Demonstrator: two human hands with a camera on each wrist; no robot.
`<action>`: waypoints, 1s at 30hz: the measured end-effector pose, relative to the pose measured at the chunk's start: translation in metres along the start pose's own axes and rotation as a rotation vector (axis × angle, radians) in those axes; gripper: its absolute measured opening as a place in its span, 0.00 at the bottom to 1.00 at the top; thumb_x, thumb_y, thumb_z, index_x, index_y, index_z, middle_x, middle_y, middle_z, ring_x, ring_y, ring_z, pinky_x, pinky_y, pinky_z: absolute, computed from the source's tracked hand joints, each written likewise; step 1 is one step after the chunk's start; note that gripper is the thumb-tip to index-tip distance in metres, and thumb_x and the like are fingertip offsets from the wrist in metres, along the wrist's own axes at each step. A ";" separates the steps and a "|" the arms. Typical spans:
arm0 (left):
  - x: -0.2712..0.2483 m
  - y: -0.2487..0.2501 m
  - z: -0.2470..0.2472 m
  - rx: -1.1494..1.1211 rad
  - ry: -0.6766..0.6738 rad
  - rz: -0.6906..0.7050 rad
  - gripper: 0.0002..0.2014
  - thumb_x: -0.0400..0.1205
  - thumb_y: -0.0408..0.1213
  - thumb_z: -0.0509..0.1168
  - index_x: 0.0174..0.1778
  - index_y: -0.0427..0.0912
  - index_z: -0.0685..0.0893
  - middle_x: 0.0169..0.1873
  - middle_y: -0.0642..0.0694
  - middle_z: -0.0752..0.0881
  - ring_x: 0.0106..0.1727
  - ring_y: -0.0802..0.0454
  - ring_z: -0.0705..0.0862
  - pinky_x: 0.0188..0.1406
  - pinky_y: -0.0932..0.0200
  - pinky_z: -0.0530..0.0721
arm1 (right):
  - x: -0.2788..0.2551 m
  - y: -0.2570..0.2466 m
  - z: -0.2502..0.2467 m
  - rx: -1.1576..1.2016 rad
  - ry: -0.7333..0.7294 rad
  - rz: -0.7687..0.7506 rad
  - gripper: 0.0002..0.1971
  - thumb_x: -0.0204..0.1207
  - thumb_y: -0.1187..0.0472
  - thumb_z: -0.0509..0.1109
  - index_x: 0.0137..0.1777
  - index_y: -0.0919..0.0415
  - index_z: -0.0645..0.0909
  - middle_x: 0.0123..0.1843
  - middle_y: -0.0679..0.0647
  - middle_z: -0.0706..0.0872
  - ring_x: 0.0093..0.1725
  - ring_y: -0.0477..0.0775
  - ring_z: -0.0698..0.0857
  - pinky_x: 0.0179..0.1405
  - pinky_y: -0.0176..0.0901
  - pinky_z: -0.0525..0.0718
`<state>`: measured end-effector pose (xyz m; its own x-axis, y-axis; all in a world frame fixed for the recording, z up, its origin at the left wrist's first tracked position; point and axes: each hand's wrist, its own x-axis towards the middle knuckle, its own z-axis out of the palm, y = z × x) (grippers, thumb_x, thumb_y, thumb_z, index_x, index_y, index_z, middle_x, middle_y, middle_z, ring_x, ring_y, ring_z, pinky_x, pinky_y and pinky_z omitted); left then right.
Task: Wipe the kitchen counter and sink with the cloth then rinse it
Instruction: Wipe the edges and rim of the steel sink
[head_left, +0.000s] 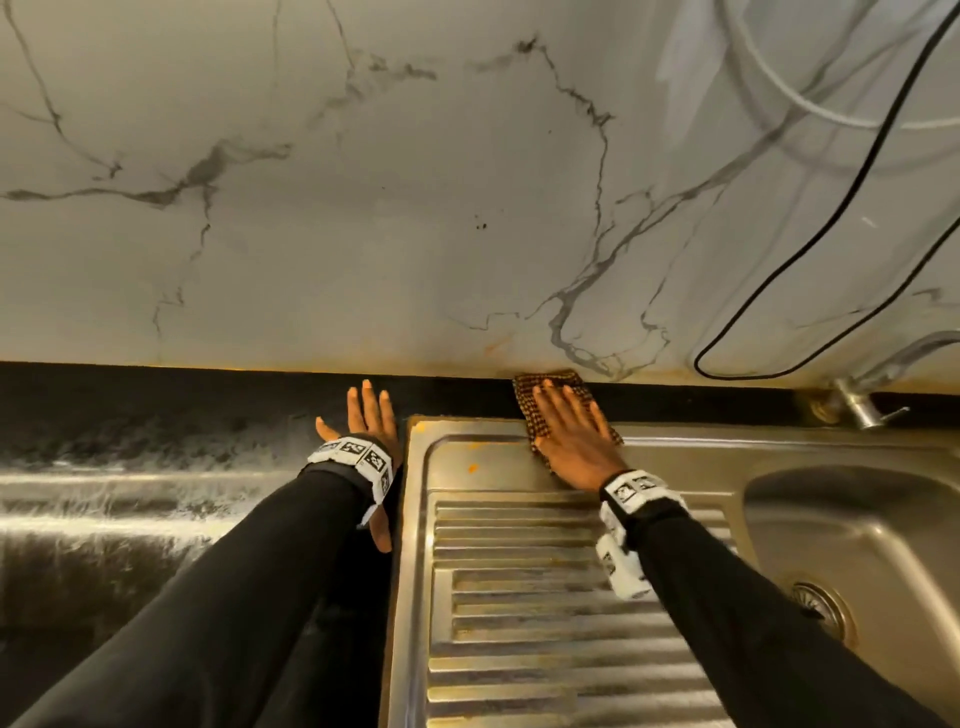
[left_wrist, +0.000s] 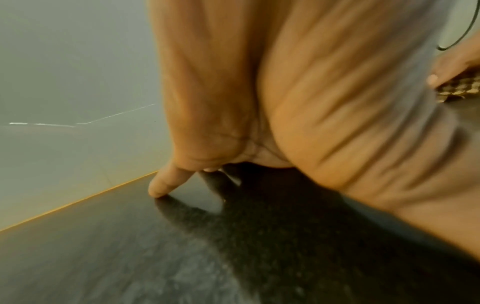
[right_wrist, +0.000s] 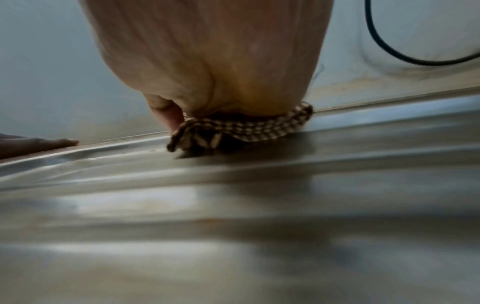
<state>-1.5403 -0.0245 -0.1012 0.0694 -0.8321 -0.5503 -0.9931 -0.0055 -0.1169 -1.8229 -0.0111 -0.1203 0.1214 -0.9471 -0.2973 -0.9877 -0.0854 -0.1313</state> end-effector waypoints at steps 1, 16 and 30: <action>0.001 0.001 0.001 0.017 0.009 -0.004 0.44 0.92 0.38 0.61 0.89 0.33 0.32 0.87 0.30 0.29 0.89 0.31 0.32 0.81 0.15 0.48 | 0.003 -0.016 0.002 0.012 -0.019 0.046 0.36 0.89 0.44 0.48 0.88 0.47 0.29 0.86 0.47 0.24 0.87 0.53 0.28 0.85 0.59 0.29; 0.013 -0.006 0.006 0.204 -0.076 0.018 0.85 0.57 0.56 0.89 0.85 0.34 0.24 0.85 0.27 0.25 0.87 0.27 0.29 0.80 0.14 0.47 | -0.019 0.083 -0.018 0.029 0.035 -0.014 0.29 0.88 0.41 0.36 0.87 0.40 0.34 0.88 0.39 0.32 0.89 0.48 0.37 0.88 0.57 0.41; 0.003 0.000 -0.009 0.235 -0.092 -0.005 0.88 0.54 0.62 0.88 0.84 0.34 0.22 0.84 0.27 0.24 0.88 0.26 0.31 0.83 0.18 0.50 | -0.020 0.077 -0.013 0.085 -0.042 -0.039 0.31 0.92 0.48 0.44 0.89 0.51 0.34 0.89 0.50 0.30 0.88 0.54 0.33 0.87 0.56 0.34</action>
<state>-1.5406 -0.0315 -0.0955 0.0931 -0.7780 -0.6213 -0.9442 0.1290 -0.3030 -1.9030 -0.0028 -0.1120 0.1651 -0.9296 -0.3295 -0.9704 -0.0933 -0.2229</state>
